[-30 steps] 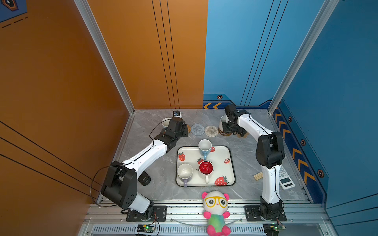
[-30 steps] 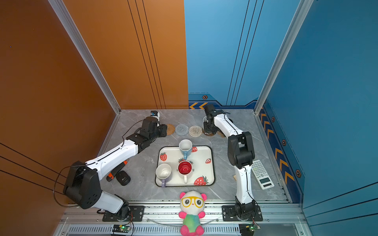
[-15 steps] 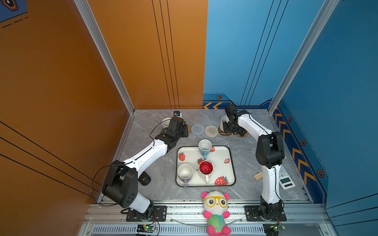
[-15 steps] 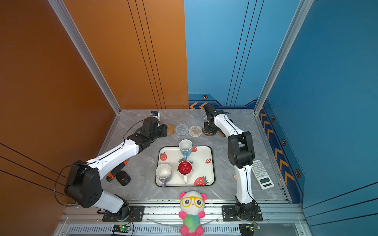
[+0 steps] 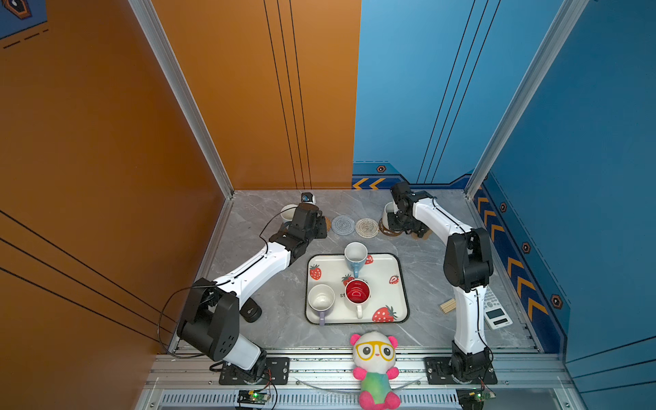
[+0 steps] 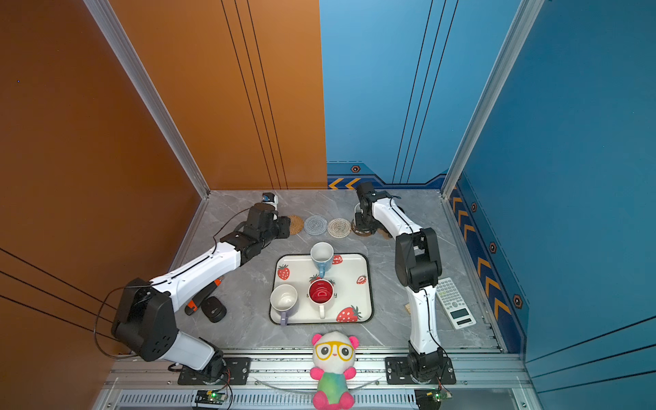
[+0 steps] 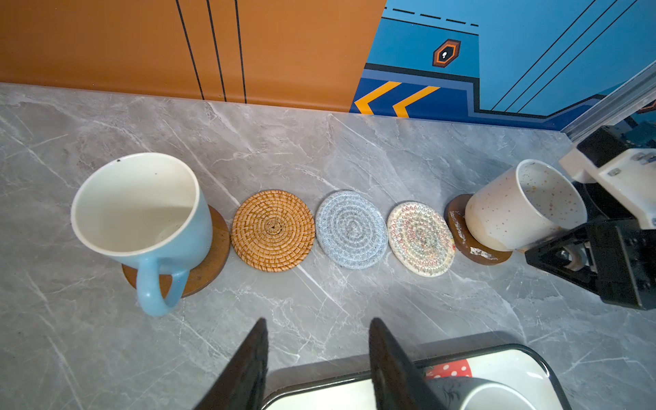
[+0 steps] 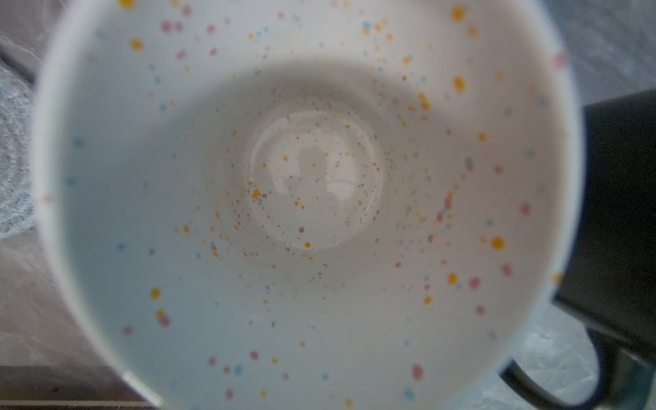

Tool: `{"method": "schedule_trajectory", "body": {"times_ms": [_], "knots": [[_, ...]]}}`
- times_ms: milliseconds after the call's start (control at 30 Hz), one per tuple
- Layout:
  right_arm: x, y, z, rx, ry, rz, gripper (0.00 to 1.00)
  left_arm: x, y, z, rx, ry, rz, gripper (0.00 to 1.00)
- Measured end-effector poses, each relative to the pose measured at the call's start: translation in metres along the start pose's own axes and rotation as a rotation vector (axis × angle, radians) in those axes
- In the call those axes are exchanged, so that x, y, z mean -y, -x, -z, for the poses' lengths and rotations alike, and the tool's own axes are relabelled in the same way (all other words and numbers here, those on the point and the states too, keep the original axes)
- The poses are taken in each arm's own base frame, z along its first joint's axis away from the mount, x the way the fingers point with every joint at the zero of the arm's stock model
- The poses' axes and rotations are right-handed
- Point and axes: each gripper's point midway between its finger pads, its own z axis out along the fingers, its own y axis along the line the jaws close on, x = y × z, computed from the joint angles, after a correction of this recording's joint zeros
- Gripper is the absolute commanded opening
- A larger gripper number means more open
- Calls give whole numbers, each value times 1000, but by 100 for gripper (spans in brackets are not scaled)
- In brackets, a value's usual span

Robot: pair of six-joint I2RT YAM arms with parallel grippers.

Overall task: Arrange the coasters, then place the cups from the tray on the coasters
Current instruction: 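Lower the speckled mug onto the brown wooden coaster with right gripper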

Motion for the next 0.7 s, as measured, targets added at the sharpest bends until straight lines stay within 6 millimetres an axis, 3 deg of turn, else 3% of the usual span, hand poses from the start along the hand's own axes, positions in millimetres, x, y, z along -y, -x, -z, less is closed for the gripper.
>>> {"method": "schedule_trajectory", "body": {"times_ms": [333, 400, 700], "knots": [[0, -2, -5, -11, -2, 1, 0, 0, 0, 0, 1, 3, -3, 47], [0, -2, -5, -11, -2, 0, 9, 0, 0, 0, 1, 3, -3, 47], [0, 0, -4, -5, -1, -1, 24, -2, -1, 0, -2, 8, -12, 47]]}}
